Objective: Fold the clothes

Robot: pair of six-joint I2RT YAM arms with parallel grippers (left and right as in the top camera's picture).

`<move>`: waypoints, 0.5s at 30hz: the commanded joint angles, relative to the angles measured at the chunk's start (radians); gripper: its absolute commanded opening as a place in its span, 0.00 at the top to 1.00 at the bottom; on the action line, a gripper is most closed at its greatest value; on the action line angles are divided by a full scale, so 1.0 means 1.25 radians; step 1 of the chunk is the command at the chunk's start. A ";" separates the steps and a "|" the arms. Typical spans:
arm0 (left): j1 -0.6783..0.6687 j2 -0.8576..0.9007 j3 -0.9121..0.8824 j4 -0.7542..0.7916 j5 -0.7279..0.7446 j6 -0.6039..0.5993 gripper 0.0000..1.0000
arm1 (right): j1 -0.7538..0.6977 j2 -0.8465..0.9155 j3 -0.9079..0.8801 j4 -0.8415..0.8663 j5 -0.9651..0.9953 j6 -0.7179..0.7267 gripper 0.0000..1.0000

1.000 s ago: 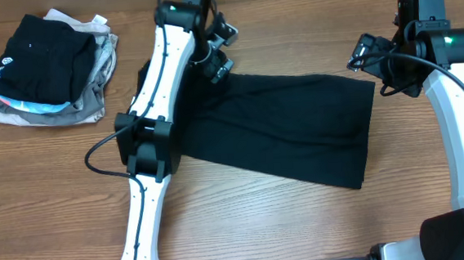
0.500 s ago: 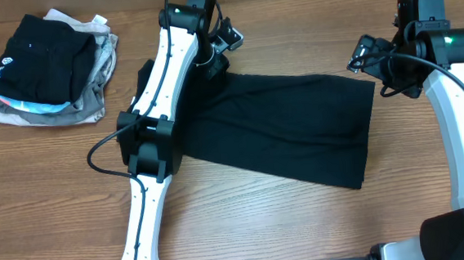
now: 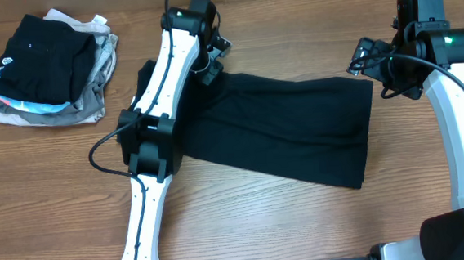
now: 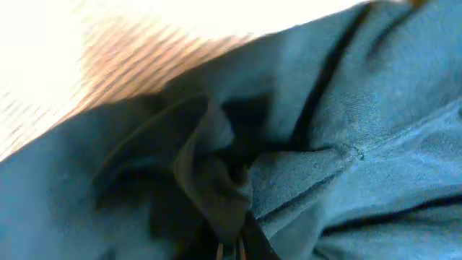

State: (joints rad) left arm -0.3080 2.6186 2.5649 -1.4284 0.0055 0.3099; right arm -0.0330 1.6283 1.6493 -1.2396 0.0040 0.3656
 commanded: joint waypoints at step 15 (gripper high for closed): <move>-0.040 -0.055 0.081 -0.209 0.142 -0.359 0.96 | 0.001 0.003 0.005 0.009 0.000 -0.005 0.00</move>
State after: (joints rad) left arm -0.3199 2.5980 2.6469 -1.6855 0.0860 -0.1036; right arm -0.0330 1.6283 1.6493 -1.2331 0.0044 0.3653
